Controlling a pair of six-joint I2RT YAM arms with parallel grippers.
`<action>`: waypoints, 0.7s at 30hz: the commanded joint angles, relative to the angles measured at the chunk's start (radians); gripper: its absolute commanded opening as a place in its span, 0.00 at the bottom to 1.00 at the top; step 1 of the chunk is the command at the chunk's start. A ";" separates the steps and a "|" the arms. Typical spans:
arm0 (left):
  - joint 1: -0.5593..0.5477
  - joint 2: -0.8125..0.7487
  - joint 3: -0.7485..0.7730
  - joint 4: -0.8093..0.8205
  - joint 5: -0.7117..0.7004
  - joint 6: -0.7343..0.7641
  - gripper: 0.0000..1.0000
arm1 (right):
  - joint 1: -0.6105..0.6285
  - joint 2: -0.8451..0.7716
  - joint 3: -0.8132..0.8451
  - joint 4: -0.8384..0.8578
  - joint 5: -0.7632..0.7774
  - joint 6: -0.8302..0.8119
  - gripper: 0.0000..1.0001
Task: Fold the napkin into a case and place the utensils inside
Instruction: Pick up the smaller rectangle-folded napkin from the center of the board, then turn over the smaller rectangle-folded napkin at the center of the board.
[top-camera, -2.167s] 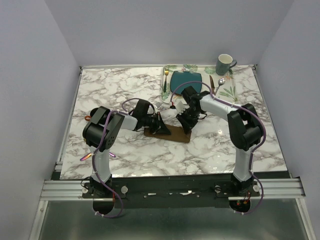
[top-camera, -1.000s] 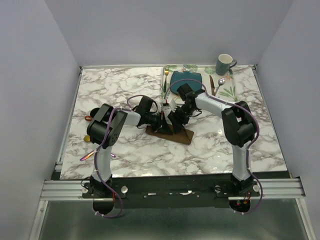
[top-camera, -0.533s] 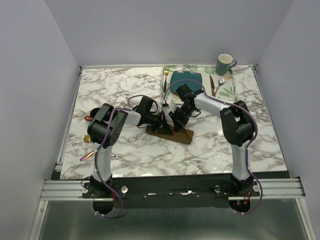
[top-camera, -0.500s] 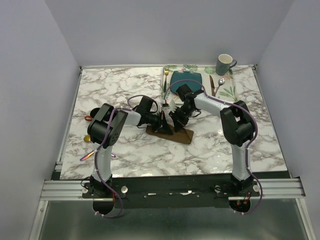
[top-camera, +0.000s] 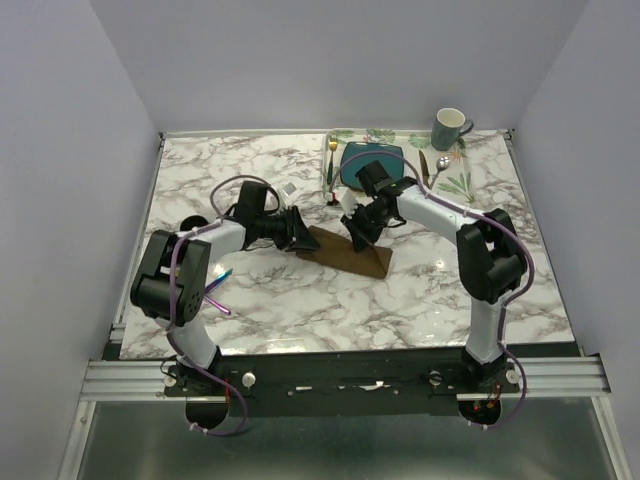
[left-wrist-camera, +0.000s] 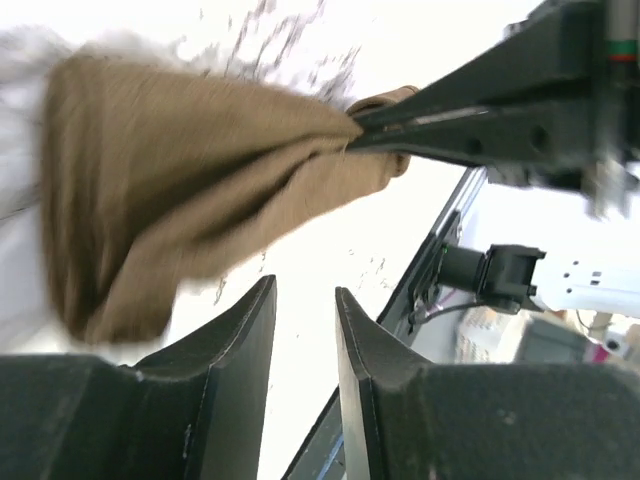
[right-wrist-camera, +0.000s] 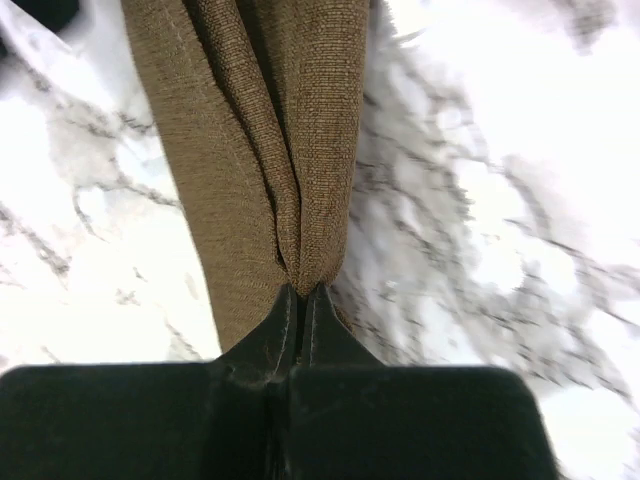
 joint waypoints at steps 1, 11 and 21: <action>0.064 -0.141 -0.001 -0.157 -0.023 0.130 0.38 | 0.001 -0.080 0.001 0.074 0.139 -0.048 0.01; 0.266 -0.245 -0.009 -0.243 -0.096 0.208 0.39 | 0.096 -0.256 -0.234 0.421 0.372 -0.228 0.01; 0.404 -0.333 -0.052 -0.312 -0.126 0.278 0.38 | 0.320 -0.379 -0.571 0.784 0.683 -0.321 0.01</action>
